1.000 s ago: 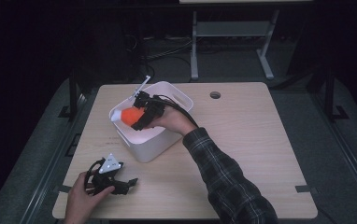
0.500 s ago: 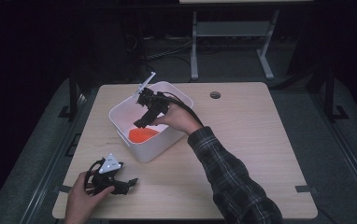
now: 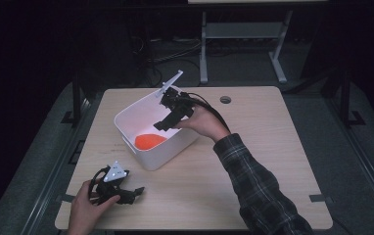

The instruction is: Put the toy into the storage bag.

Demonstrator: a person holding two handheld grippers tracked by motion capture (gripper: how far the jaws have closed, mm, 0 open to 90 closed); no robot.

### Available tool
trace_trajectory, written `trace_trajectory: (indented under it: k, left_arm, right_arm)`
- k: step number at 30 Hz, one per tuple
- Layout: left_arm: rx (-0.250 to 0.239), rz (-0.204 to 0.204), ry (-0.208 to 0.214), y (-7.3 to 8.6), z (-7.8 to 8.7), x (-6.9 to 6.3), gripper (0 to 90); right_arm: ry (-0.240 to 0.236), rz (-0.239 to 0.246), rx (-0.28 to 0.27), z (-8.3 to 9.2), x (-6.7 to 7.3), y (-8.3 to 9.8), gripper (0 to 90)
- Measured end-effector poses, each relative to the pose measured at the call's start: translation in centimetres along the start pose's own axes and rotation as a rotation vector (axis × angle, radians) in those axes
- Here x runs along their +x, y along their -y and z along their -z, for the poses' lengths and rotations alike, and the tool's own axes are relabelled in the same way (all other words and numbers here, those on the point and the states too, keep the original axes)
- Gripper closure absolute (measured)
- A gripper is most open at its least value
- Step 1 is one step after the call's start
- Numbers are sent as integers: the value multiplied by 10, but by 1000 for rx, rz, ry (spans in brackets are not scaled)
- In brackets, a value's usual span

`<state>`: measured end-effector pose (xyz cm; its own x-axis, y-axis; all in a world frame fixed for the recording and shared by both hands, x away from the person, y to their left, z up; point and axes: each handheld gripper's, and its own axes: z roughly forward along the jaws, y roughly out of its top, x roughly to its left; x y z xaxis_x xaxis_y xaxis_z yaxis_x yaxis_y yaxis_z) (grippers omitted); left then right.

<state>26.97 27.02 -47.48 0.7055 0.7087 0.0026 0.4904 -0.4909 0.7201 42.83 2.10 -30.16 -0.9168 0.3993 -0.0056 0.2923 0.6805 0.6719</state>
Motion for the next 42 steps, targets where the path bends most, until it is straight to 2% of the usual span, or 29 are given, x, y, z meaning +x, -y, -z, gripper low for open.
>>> trace_trajectory:
  k: [16,25,34,42]
  left_arm:
    - [-2,1,0,0,0,0,125]
    - [1,-2,0,0,0,0,125]
    - [-2,1,-1,0,0,0,124]
    - [0,0,0,0,0,0,125]
  right_arm:
    - [49,-64,-46,46,-20,44,114]
    - [75,-92,-70,66,-26,70,117]
    - [94,-128,-85,76,-27,101,117]
    - [106,-170,-87,74,-24,134,117]
